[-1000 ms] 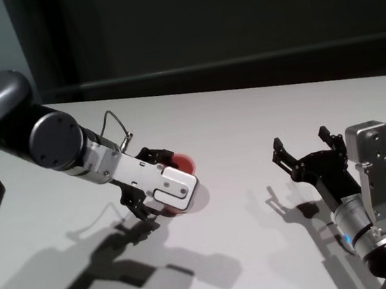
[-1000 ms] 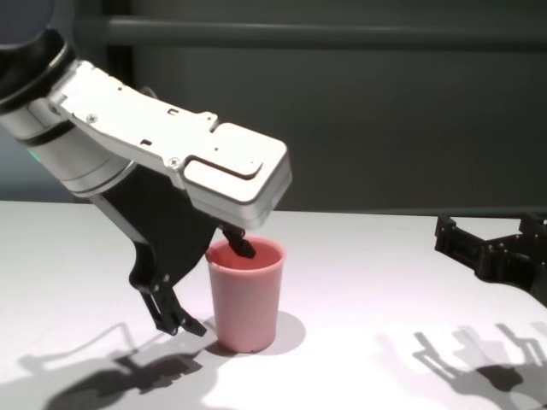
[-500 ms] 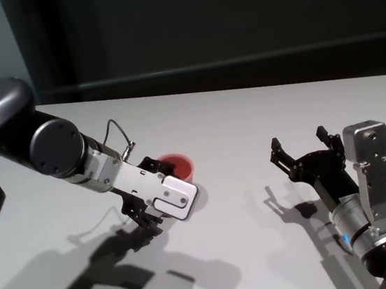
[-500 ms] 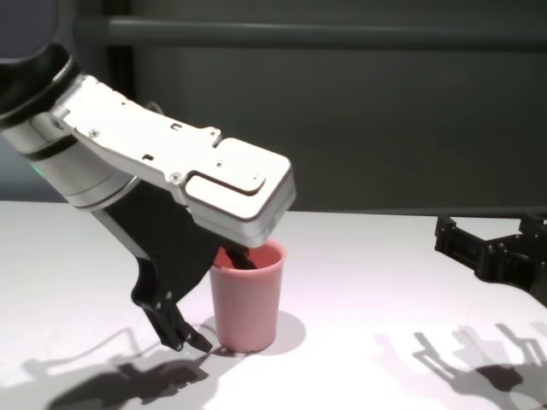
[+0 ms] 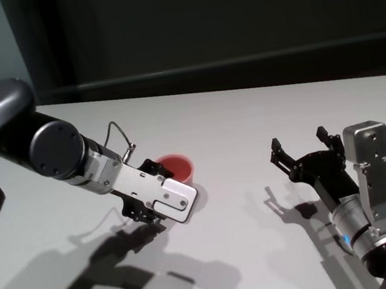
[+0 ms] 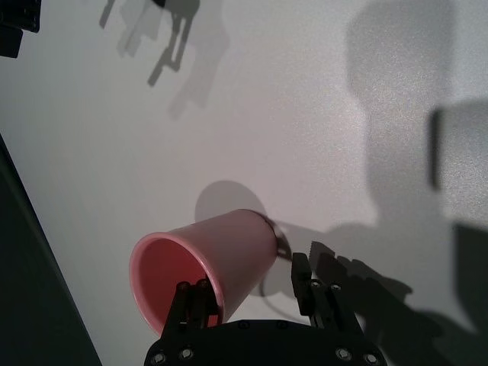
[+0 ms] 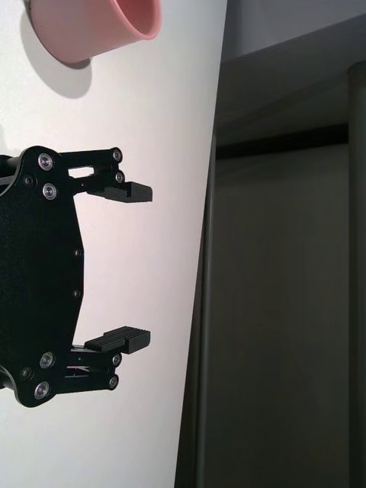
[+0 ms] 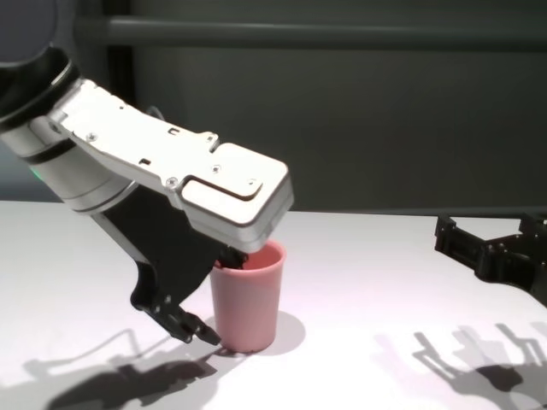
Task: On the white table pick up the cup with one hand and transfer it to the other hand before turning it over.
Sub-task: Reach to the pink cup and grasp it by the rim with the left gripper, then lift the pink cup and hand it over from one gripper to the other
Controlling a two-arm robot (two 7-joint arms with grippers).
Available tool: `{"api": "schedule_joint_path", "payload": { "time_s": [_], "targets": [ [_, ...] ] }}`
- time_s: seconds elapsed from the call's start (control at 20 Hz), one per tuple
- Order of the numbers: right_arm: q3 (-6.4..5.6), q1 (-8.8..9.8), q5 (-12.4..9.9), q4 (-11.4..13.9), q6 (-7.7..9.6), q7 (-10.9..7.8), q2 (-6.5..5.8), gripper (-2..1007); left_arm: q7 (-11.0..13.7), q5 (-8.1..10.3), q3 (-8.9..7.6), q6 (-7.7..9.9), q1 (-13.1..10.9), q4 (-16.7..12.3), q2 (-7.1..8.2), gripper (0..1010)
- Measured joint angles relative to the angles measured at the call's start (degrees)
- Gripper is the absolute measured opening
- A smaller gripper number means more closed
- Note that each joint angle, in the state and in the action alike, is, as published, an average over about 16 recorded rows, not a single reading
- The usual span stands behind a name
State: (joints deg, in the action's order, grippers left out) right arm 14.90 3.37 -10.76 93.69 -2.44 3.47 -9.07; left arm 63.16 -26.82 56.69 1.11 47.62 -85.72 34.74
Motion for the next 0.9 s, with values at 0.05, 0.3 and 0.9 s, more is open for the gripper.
{"api": "schedule_joint_path", "payload": {
  "time_s": [0.05, 0.3, 0.9],
  "targets": [
    [0.0, 0.0, 0.0, 0.0, 0.0, 0.0, 0.0, 1002, -0.1, 0.1, 0.11, -0.04, 0.1, 0.0, 0.02, 604],
    [0.0, 0.0, 0.0, 0.0, 0.0, 0.0, 0.0, 1002, -0.3, 0.65, 0.61, -0.21, 0.4, 0.3, 0.08, 433],
    [0.0, 0.0, 0.0, 0.0, 0.0, 0.0, 0.0, 1002, -2.7, 4.15, -0.04, -0.37, 0.4, 0.5, 0.51, 104]
  ]
}}
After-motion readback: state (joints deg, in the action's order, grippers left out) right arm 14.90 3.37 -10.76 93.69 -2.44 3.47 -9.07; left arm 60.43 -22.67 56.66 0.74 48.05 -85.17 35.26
